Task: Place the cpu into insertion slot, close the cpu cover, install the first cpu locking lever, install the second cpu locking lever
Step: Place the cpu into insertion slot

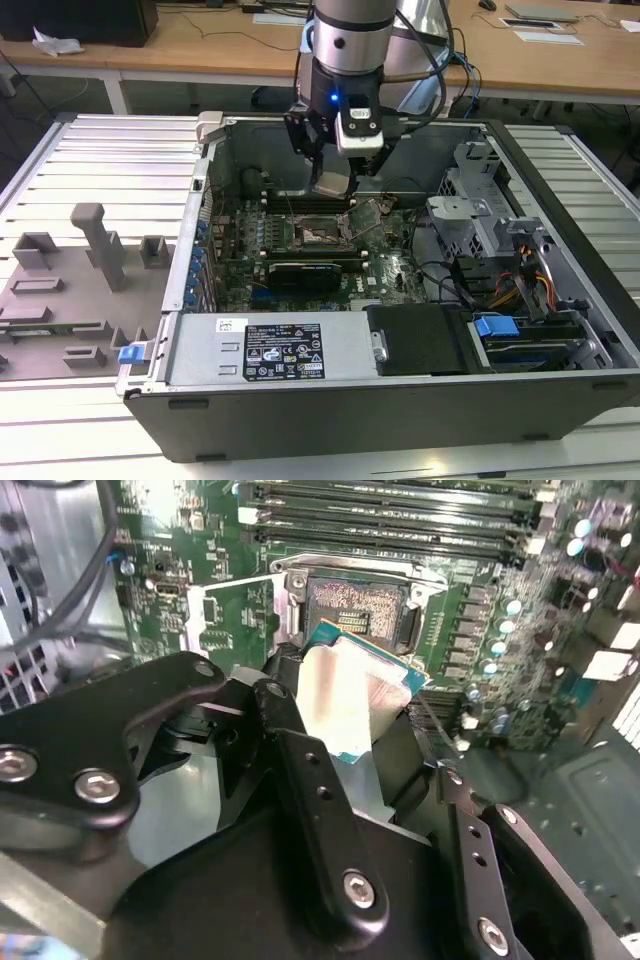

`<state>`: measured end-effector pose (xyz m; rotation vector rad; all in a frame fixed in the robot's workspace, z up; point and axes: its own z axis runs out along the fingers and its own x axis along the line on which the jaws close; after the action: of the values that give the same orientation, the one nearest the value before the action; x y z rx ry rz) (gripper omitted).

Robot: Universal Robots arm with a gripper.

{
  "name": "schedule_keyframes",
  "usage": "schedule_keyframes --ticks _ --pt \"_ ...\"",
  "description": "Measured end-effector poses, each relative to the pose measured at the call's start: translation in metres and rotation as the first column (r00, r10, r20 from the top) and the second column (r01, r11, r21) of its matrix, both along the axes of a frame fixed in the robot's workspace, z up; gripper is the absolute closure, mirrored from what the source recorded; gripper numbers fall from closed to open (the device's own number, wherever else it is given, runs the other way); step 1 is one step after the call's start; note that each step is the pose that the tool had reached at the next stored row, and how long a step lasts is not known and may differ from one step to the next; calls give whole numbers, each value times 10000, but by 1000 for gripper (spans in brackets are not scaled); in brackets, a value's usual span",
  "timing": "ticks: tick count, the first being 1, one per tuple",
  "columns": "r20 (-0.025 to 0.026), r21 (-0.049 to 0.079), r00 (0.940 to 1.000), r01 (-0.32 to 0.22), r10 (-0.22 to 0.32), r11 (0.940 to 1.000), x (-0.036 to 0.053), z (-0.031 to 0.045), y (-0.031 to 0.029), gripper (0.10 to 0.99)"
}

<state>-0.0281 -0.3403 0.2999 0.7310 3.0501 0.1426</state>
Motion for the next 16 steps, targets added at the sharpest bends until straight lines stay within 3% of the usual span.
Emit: schedule_keyframes --ticks 3,9,13,16 --pt "0 1 9973 730 -730 9973 0 -5 0 545" --pt "0 0 9793 2023 -2023 9793 0 -21 0 545" --pt "0 0 9539 3001 -3001 9539 0 -34 0 545" --pt "0 0 9307 3657 -3657 9307 0 -46 0 545"
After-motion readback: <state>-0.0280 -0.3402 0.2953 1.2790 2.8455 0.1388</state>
